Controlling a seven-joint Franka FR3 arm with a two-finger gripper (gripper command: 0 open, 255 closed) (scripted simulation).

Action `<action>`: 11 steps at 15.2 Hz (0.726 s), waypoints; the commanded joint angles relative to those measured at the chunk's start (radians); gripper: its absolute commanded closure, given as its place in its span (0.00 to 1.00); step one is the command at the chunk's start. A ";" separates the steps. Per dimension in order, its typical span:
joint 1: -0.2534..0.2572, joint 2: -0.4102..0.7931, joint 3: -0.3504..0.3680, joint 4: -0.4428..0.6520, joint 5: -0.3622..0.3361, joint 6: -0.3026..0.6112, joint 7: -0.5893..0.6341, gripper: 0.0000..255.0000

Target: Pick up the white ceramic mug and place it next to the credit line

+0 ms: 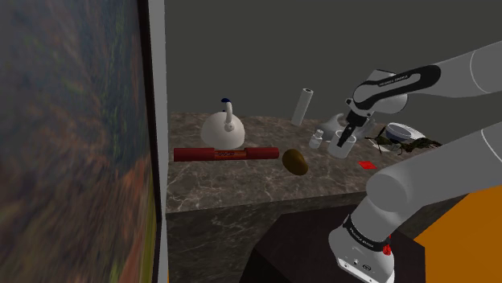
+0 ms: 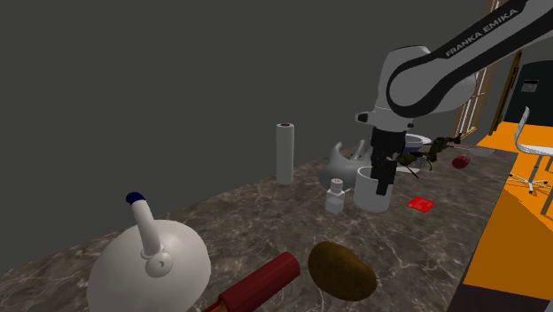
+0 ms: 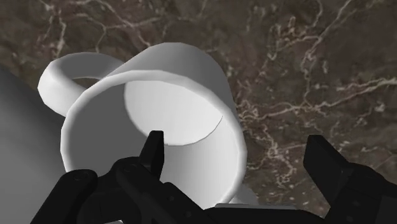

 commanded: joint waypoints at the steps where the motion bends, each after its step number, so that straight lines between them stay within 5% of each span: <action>1: -0.006 -0.038 0.018 0.028 -0.001 -0.066 0.005 0.00; 3: -0.011 -0.077 0.039 0.062 0.001 -0.139 0.009 0.00; 11: -0.012 -0.077 0.039 0.062 0.001 -0.139 0.009 0.00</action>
